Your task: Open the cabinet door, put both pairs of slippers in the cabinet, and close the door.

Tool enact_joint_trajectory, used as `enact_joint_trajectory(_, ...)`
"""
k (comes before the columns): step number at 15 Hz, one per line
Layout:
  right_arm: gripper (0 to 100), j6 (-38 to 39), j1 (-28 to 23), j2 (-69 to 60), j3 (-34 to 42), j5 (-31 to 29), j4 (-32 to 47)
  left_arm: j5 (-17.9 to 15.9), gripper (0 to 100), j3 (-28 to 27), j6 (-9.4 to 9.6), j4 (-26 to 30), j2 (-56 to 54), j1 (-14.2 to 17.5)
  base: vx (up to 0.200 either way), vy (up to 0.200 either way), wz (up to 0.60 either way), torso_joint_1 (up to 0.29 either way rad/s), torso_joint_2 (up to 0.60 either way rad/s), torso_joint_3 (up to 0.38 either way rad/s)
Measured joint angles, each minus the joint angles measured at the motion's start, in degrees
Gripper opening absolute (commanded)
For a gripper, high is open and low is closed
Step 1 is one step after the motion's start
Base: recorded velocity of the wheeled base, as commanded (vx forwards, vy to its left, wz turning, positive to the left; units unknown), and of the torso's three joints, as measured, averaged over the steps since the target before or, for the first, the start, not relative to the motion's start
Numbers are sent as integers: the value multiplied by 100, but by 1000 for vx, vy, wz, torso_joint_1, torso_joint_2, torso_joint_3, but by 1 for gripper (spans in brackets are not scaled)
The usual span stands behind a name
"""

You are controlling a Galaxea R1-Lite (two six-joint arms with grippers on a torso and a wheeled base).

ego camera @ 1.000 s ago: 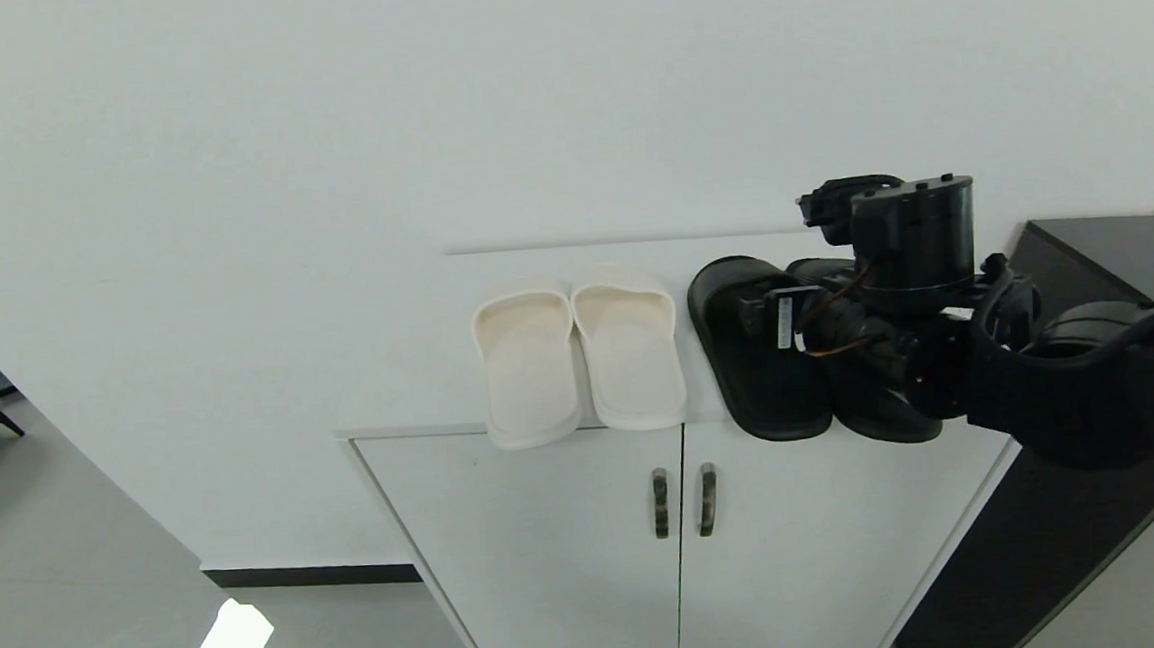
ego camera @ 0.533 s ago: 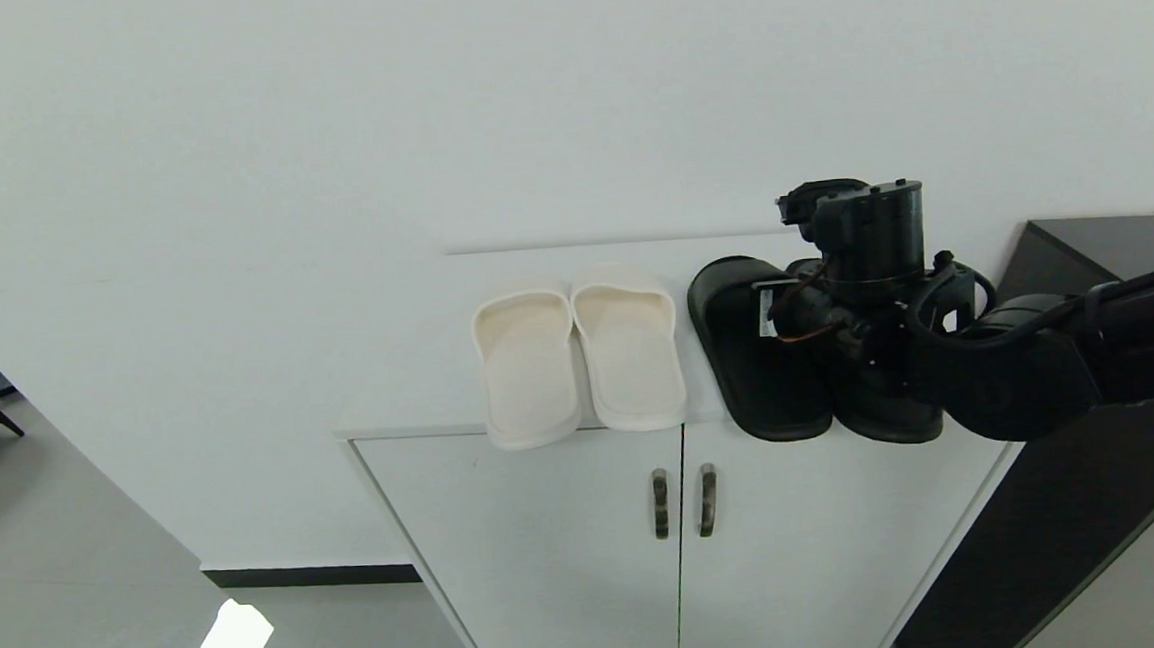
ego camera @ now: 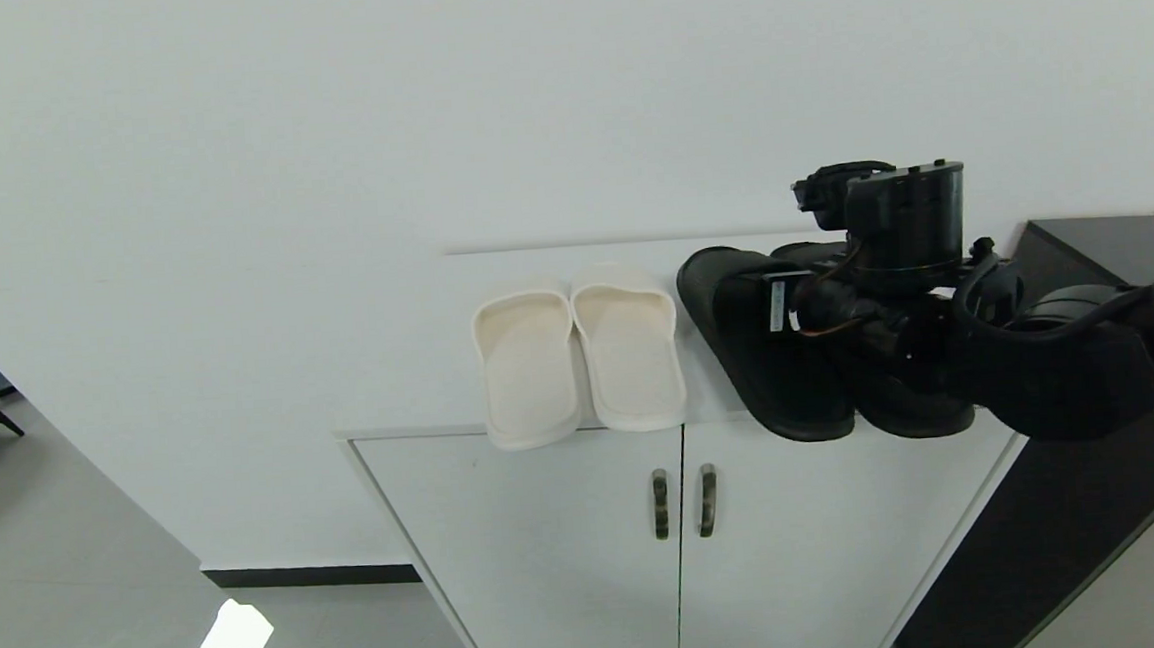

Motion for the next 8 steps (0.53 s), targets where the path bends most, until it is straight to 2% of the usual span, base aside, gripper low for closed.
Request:
enact_joint_trajectory(4, 0, -35, 297, -951, 824, 788, 22, -10, 0, 0, 10, 0, 0, 0, 0, 0, 0, 0, 0, 0)
enact_joint_trajectory(8, 0, -44, 725, -2142, 2065, 2383, 205, -18, 0, 0, 18, 2, 0, 0, 0, 0, 0, 0, 0, 0)
